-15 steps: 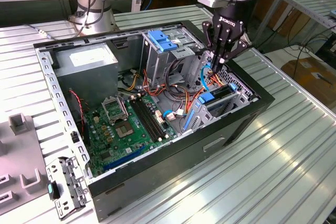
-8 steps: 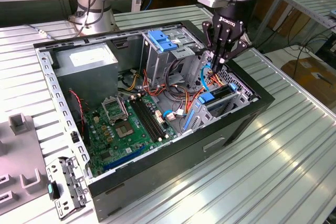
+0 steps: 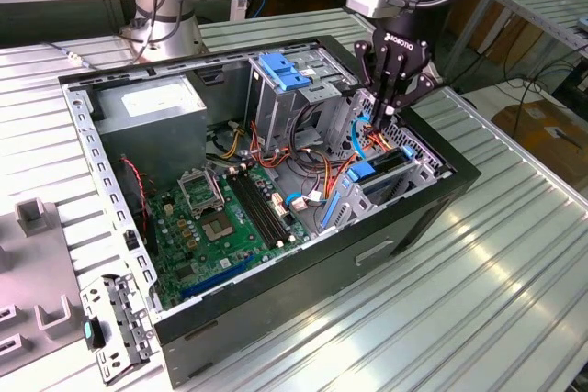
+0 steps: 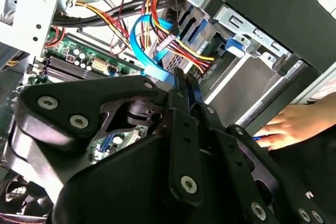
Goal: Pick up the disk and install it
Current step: 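Insert the second disk wire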
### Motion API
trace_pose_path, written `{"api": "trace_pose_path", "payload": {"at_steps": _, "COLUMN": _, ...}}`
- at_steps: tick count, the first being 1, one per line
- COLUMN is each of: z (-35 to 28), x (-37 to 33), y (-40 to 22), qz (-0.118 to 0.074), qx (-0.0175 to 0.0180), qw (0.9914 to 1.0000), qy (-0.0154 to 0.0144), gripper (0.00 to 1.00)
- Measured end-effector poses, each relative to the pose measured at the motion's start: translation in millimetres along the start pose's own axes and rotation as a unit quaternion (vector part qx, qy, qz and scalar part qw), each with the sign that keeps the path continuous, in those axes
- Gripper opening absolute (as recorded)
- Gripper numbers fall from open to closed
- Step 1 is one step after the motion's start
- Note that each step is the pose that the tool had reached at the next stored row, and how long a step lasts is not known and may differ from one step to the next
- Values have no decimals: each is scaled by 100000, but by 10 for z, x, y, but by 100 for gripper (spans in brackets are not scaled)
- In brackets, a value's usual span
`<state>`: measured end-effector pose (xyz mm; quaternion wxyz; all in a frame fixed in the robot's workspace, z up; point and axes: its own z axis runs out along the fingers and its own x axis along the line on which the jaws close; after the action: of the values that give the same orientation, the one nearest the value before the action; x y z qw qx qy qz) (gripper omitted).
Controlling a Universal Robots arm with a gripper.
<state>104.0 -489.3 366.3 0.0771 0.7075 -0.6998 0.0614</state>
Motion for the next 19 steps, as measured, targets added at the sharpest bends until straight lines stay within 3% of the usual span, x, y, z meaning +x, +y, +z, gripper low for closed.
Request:
{"api": "trace_pose_path", "payload": {"at_steps": 1, "z": 2, "x": 10, "y": 2, "qz": -22, "qx": 41, "qw": 100000, "qy": -199, "gripper": 16}}
{"api": "trace_pose_path", "payload": {"at_steps": 2, "z": 5, "x": 23, "y": 4, "qz": -40, "qx": 87, "qw": 99998, "qy": -589, "gripper": 16}}
{"api": "trace_pose_path", "payload": {"at_steps": 4, "z": 12, "x": 53, "y": 7, "qz": -99, "qx": 177, "qw": 99986, "qy": -1640, "gripper": 16}}
{"api": "trace_pose_path", "payload": {"at_steps": 5, "z": 23, "x": 98, "y": 10, "qz": -147, "qx": 253, "qw": 99960, "qy": -2822, "gripper": 16}}
{"api": "trace_pose_path", "payload": {"at_steps": 6, "z": 32, "x": 138, "y": 14, "qz": -193, "qx": 369, "qw": 99937, "qy": -3519, "gripper": 16}}
{"api": "trace_pose_path", "payload": {"at_steps": 15, "z": 55, "x": 186, "y": 93, "qz": -251, "qx": 2112, "qw": 99887, "qy": -4257, "gripper": 16}}
{"api": "trace_pose_path", "payload": {"at_steps": 17, "z": 68, "x": 214, "y": 108, "qz": -264, "qx": 2448, "qw": 99862, "qy": -4644, "gripper": 16}}
{"api": "trace_pose_path", "payload": {"at_steps": 19, "z": 83, "x": 252, "y": 122, "qz": -290, "qx": 2728, "qw": 99825, "qy": -5235, "gripper": 16}}
